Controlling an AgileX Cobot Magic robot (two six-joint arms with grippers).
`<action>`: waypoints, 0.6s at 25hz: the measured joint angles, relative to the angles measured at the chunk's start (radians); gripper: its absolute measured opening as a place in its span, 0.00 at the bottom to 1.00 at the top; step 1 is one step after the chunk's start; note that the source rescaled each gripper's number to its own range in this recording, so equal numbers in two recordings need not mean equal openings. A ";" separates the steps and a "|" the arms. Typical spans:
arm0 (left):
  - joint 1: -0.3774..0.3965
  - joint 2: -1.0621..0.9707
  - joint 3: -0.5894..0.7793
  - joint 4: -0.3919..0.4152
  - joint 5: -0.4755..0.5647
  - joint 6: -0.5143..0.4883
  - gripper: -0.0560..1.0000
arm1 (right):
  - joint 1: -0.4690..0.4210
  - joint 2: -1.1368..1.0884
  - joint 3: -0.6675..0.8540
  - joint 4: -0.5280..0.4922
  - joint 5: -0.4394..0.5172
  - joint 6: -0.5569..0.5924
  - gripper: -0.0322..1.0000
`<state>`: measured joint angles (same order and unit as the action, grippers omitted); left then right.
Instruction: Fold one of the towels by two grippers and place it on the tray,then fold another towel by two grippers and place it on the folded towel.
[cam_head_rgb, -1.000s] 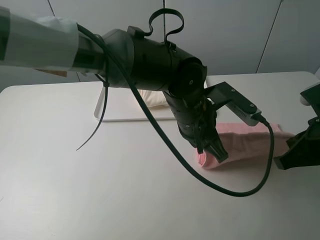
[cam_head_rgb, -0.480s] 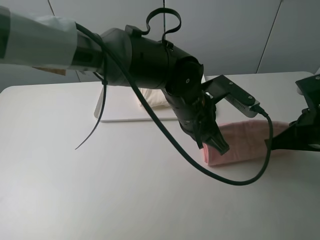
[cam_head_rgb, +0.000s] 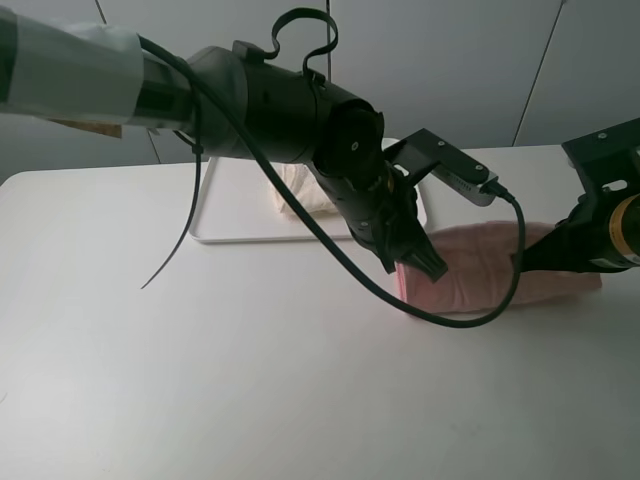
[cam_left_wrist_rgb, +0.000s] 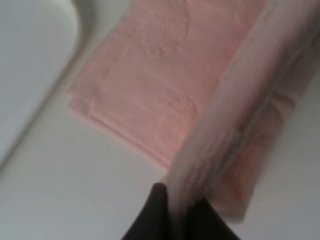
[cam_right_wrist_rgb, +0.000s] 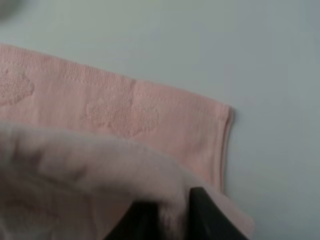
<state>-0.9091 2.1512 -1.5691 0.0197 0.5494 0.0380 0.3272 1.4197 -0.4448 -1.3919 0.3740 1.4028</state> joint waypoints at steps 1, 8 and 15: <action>0.000 0.000 0.000 0.000 -0.009 -0.004 0.12 | 0.000 0.008 0.000 -0.034 -0.002 0.026 0.29; 0.000 0.000 0.000 0.061 -0.054 -0.104 0.95 | 0.000 0.038 -0.032 -0.074 0.052 0.152 0.88; 0.008 0.000 0.000 0.128 -0.006 -0.195 0.91 | 0.000 0.042 -0.088 0.139 0.054 0.069 0.91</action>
<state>-0.9008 2.1512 -1.5691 0.1476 0.5434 -0.1571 0.3272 1.4613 -0.5329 -1.2526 0.4277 1.4723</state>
